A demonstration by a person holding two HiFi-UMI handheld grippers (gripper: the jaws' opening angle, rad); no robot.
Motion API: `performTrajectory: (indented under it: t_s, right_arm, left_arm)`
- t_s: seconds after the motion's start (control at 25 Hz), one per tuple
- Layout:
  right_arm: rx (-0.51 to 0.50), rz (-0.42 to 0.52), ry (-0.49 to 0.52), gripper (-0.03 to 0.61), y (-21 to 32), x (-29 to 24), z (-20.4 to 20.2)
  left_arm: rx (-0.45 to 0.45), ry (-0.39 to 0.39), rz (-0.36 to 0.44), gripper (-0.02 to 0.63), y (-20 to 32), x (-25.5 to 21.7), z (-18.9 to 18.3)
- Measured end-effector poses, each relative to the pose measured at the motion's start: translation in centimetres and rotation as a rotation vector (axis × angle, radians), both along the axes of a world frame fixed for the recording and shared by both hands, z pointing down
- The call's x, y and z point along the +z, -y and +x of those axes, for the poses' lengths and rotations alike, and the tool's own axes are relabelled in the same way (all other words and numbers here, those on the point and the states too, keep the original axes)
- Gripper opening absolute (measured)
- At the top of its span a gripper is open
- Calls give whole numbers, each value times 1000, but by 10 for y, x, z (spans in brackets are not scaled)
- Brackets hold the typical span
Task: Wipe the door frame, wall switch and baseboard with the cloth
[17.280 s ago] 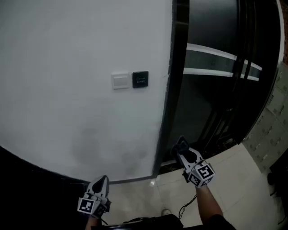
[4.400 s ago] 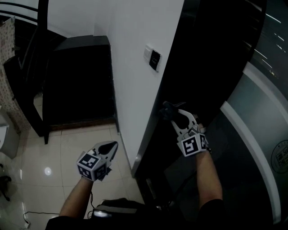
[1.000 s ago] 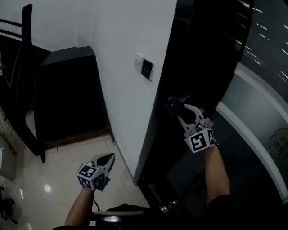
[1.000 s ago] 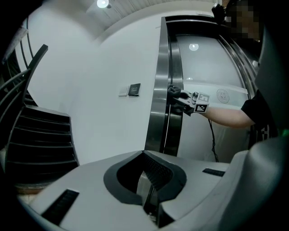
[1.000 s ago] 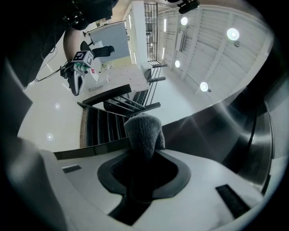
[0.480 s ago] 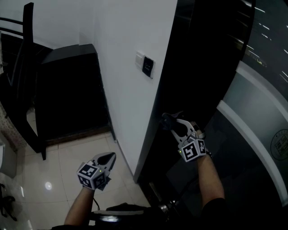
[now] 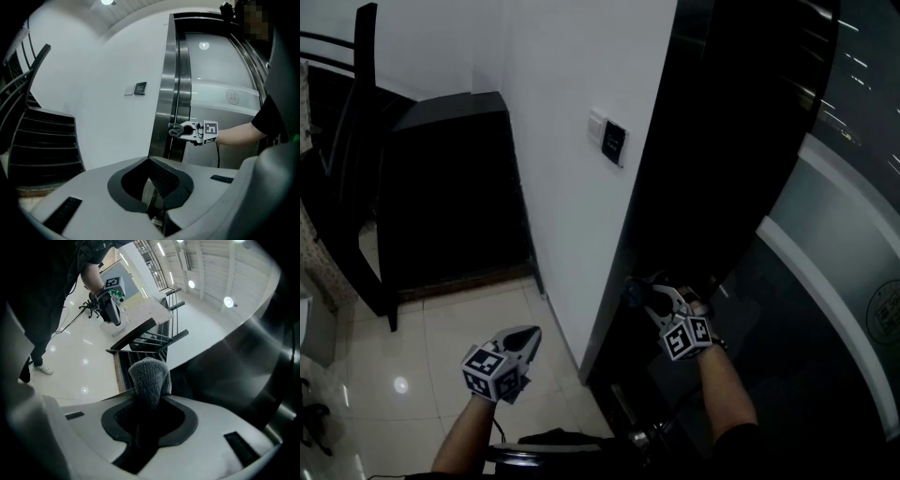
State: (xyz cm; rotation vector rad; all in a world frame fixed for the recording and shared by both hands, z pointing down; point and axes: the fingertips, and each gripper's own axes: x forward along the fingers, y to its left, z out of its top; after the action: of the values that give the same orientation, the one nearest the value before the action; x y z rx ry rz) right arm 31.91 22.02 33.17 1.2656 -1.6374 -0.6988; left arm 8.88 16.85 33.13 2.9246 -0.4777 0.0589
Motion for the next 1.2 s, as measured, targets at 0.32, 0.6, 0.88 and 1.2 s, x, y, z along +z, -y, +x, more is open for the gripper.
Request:
performTrajectory:
  t_s: [0.32, 0.6, 0.88, 1.2]
  right_arm:
    - [9, -137, 38, 91, 1, 68, -2]
    - [22, -196, 55, 89, 3, 98, -5]
    - [23, -153, 67, 89, -4, 76, -10]
    - [87, 316, -145, 89, -40, -152, 34]
  left_arm:
    - [-25, 15, -8, -8, 6, 4, -10]
    - [-39, 29, -10, -8, 9, 10, -20]
    - [-21, 10, -14, -8, 9, 8, -13]
    - [50, -31, 6, -8, -1, -2, 20]
